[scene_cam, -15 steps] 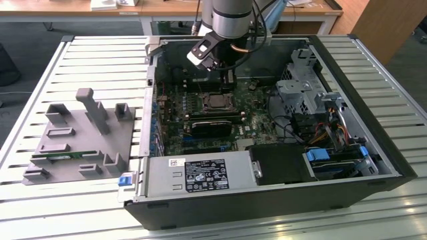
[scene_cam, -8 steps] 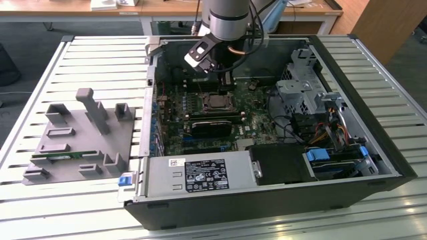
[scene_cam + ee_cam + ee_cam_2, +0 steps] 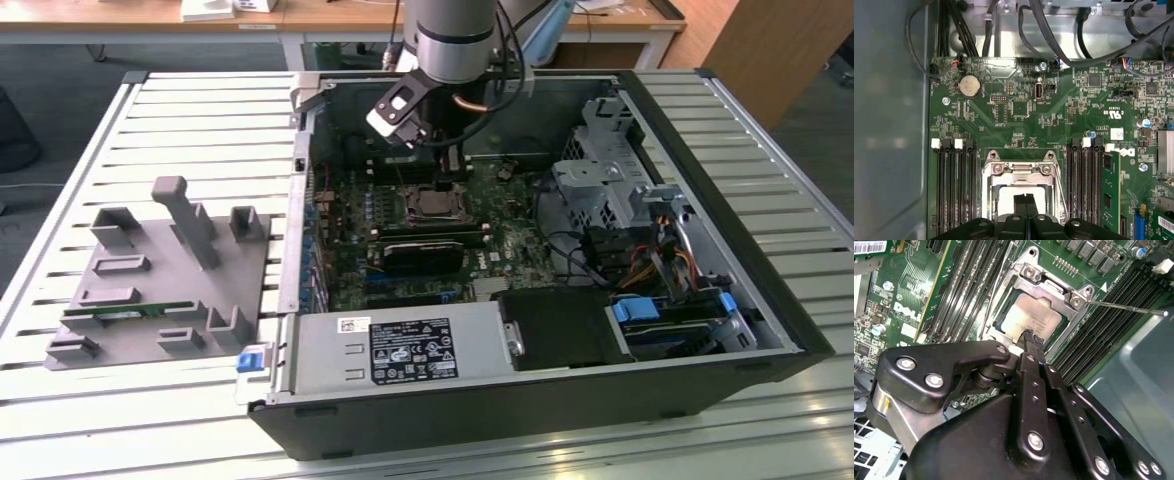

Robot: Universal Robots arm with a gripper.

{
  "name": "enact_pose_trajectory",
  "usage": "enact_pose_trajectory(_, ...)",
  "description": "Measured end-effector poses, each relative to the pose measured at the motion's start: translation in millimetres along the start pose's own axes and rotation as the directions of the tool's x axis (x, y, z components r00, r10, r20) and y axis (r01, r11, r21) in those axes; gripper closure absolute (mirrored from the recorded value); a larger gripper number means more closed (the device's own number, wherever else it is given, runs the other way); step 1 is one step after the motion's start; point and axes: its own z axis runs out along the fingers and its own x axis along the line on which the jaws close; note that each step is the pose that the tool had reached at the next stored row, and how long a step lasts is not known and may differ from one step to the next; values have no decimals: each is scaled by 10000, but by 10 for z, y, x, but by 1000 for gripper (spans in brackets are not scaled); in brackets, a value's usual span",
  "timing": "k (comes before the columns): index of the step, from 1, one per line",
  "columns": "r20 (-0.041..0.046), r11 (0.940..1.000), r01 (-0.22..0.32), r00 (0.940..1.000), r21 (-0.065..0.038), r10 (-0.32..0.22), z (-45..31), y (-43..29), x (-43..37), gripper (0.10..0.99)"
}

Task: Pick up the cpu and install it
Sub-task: 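Close the cpu cover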

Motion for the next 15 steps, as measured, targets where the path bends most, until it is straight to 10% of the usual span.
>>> enact_pose_trajectory(15,1,10000,1,10000,1,-1,85,-131,-1,980)
